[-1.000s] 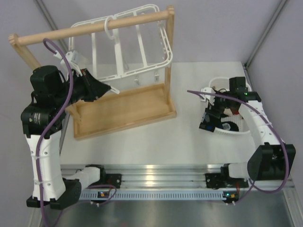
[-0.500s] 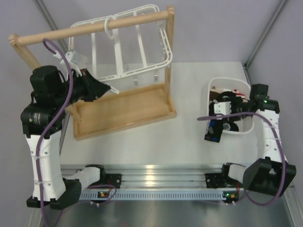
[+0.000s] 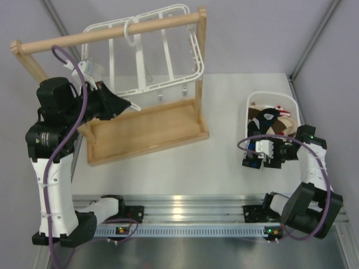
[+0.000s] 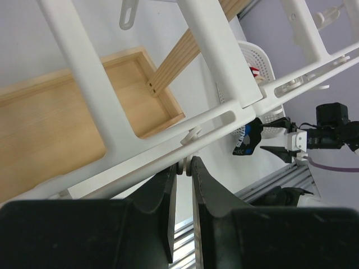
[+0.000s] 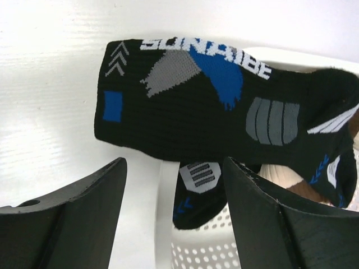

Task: Clip the socks to the hanger
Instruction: Pick up the sock from the bin.

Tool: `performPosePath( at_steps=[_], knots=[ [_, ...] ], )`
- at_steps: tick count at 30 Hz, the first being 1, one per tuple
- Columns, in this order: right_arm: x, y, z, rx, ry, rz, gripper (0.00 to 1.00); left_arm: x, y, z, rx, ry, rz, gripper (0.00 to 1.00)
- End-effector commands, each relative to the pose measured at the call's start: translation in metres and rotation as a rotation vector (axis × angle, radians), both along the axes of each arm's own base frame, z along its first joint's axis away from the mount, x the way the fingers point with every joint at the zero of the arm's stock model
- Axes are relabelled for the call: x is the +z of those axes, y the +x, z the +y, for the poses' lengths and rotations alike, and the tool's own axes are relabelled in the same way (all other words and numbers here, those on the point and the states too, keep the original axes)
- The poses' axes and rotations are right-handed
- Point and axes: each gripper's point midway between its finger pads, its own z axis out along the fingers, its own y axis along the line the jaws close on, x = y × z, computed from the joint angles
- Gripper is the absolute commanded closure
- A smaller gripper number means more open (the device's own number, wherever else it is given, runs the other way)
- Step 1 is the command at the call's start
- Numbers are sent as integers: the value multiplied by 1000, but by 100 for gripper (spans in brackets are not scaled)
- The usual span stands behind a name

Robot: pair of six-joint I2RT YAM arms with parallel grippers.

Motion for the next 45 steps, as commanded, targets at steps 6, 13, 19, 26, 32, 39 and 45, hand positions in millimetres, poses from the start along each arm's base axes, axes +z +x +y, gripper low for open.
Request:
performPosePath(
  at_steps=[6,13,19,26,32,39,45],
  knots=[
    [26,49,26,629,-297,-649,35,14,13,3,18,-4,-70,82],
    [24,57,35,661,-336,-751,33,13,14,3,14,-6,-66,82],
    [36,59,49,682,-306,-850,30,12,14,3,18,-6,-60,82],
    [45,61,69,725,-239,-923,23,10,16,3,20,-12,-51,82],
    [47,58,88,788,-204,-929,24,10,16,3,19,-15,-49,82],
    [49,55,99,832,-197,-915,32,7,17,4,22,-19,-37,82],
    [48,59,112,888,-207,-935,48,7,18,4,21,-20,-37,82]
  ],
)
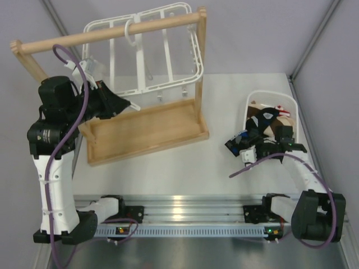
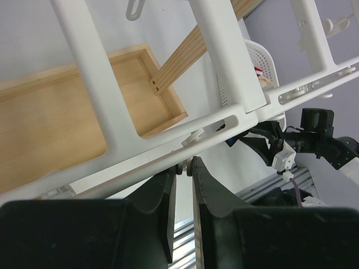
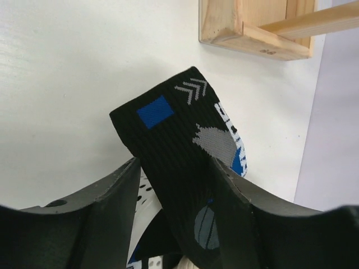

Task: Clip the socks to the hanger
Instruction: Pick up the sock from the bin.

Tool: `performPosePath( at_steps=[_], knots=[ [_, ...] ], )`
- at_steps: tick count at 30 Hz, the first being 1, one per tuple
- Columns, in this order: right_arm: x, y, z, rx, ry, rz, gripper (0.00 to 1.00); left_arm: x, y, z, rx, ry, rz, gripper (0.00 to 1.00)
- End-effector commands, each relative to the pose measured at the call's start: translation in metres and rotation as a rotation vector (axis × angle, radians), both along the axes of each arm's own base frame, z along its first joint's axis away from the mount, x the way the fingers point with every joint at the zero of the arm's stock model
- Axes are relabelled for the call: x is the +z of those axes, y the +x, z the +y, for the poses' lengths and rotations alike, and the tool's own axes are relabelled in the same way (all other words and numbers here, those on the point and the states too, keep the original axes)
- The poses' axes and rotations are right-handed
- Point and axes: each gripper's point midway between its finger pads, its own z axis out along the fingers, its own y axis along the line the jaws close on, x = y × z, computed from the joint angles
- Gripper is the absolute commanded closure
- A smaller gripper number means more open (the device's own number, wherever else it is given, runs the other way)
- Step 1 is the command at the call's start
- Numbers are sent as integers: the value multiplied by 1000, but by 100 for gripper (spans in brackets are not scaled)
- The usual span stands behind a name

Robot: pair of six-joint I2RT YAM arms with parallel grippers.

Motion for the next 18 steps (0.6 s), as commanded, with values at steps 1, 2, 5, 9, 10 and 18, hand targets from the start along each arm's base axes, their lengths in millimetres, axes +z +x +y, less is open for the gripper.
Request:
performPosePath(
  at_steps=[1,2,5,9,10,18],
  knots=[
    [46,21,26,470,-250,-633,49,13,12,0,4,-15,-61,81],
    [47,23,26,472,-260,-636,53,13,12,1,6,-15,-60,81],
    [46,26,26,475,-275,-631,60,12,12,1,5,-14,-57,81],
    [52,28,27,477,-279,-646,69,13,11,1,5,-16,-60,81],
    [55,28,27,476,-278,-653,76,13,11,0,2,-17,-58,81],
    [83,38,27,399,-218,-640,100,13,13,0,0,-19,-56,81]
  ],
)
